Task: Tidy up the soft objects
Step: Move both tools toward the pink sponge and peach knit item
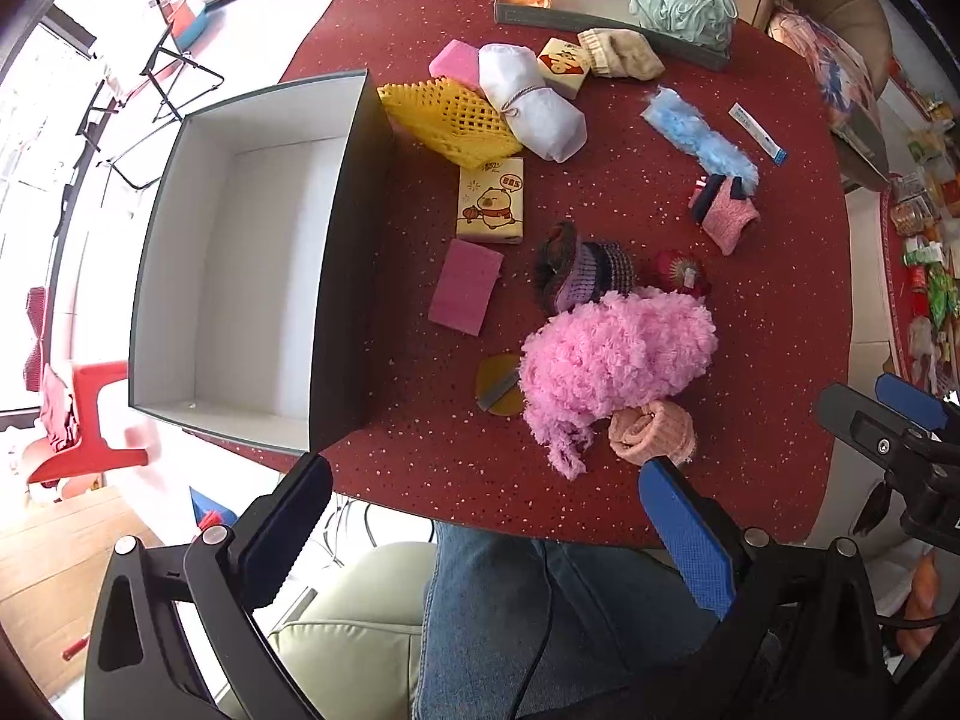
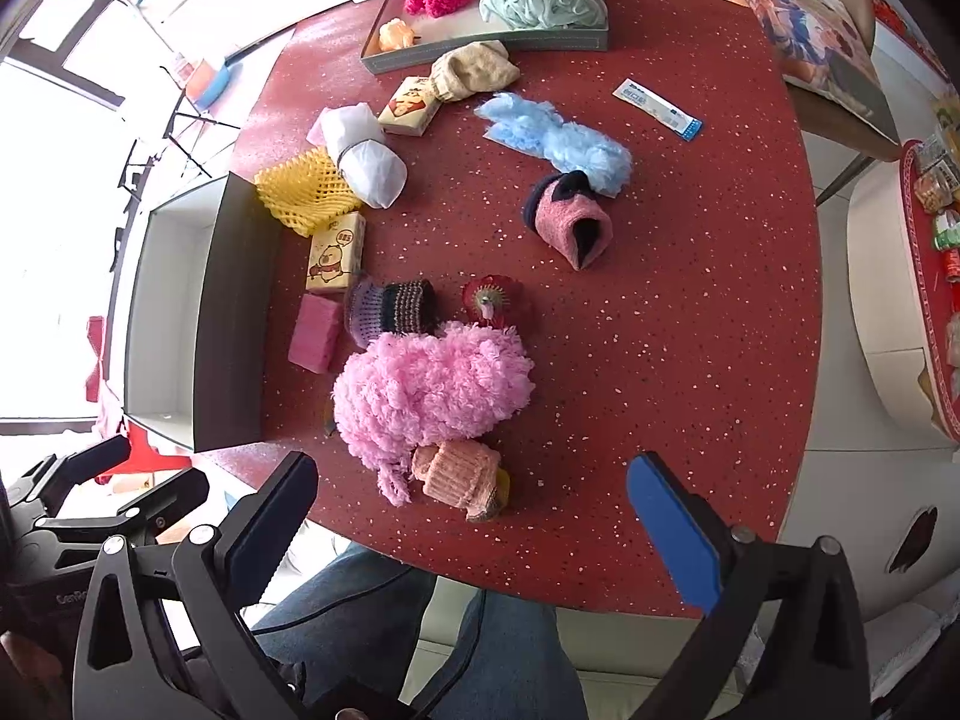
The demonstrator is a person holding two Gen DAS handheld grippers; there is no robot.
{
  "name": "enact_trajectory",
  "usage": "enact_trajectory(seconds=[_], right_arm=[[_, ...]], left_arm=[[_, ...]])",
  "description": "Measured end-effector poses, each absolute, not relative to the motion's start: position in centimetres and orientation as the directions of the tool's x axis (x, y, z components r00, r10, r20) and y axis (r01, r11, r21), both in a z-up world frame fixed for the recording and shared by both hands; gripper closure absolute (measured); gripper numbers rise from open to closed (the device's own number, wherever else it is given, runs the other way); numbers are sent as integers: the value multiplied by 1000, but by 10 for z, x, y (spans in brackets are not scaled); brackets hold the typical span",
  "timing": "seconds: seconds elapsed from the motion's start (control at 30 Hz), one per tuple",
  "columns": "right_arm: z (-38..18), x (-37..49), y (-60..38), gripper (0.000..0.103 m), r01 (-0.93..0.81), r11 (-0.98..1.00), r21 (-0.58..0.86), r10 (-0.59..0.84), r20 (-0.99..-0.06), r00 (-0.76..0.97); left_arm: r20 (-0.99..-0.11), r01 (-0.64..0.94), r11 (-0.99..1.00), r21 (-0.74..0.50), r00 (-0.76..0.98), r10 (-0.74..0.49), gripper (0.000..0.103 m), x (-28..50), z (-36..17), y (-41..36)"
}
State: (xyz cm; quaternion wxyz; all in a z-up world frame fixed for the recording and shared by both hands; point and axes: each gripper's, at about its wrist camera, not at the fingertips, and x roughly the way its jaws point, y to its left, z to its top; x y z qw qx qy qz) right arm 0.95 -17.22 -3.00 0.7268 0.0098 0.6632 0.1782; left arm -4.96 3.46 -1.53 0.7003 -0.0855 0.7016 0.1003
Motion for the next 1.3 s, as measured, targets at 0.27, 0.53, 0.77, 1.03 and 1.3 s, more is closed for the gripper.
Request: enact_trajectory(seconds=[0.27, 0.53, 0.77, 1.03, 1.3], right_arm=[[-31, 10, -175, 0, -258, 936, 237, 255, -966, 36], [-33, 8, -179, 0, -252, 938, 236, 253, -967, 34], [-35, 9, -180, 0, -253, 939, 233, 247, -969, 23], [-40, 9, -183, 0, -236, 946, 225, 234, -972, 12], [-43, 12, -179, 0, -211, 959, 191, 202, -979, 31]], left_arm=[[-989, -227, 967, 111, 69, 130, 0, -49, 3, 25], [-966, -182, 961, 208, 115, 231, 0, -49, 13, 14], [-969, -188, 962, 197, 111, 220, 0, -51, 9, 12], [-975, -186, 966, 179, 96, 200, 0, -53, -1, 12], [-985, -154, 981, 121, 100, 137, 0, -42, -13, 20]])
